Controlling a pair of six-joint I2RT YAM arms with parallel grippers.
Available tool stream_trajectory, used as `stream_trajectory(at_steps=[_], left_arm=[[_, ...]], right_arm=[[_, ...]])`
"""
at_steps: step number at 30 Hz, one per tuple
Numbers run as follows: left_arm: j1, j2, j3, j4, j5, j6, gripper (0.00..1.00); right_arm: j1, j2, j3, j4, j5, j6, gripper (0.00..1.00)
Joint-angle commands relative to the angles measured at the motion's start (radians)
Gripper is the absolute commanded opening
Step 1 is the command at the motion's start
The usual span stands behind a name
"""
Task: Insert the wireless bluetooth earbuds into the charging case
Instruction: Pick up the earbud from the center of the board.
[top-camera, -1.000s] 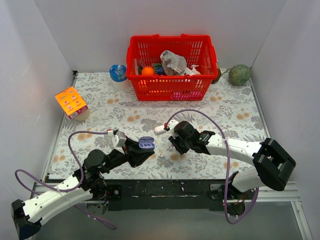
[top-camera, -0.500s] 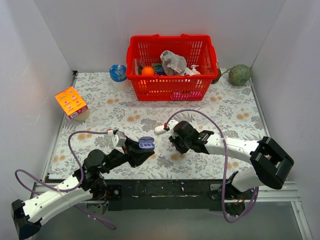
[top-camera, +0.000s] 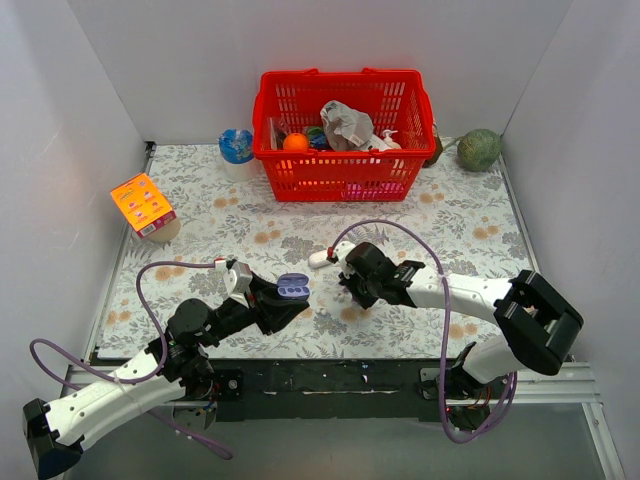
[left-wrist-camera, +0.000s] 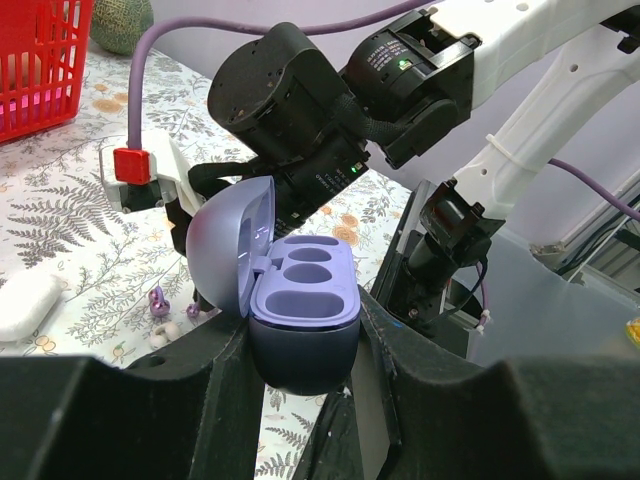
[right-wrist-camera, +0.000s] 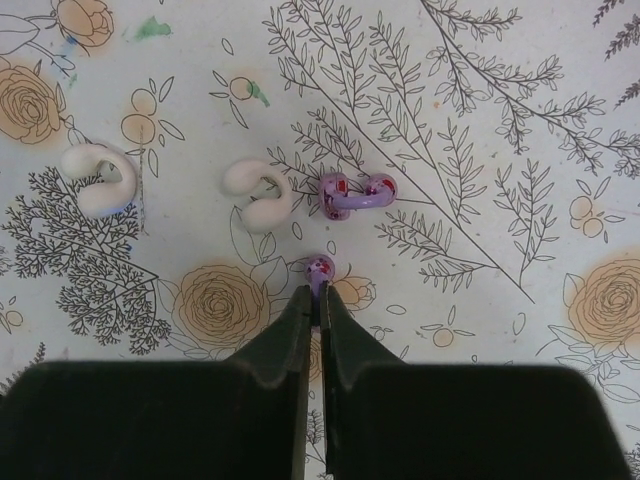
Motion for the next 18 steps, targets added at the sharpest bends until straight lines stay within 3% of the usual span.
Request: stream_trajectory(at_steps=[1, 2, 8, 14, 18], left_arm=[[0.004, 0.006, 0.025, 0.012, 0.008, -0.001, 0.00], [0.003, 0.006, 0.026, 0.012, 0.007, 0.000, 0.00], [0.003, 0.001, 0.031, 0.014, -0.004, 0.005, 0.00], [0.004, 0.025, 0.008, 0.144, 0.031, 0.055, 0.00], [0.006, 0.126, 0.012, 0.262, 0.213, 0.058, 0.00]], right_arm=[[-0.004, -0.037, 0.019, 0.009, 0.018, 0.014, 0.07], [-0.004, -0.055, 0.023, 0.008, 0.026, 0.031, 0.01], [-0.004, -0.268, 0.104, -0.086, 0.071, 0.097, 0.01], [-0.003, -0.451, 0.252, -0.222, -0.224, 0.100, 0.01], [-0.004, -0.497, 0.387, -0.351, -0.357, 0.072, 0.01]])
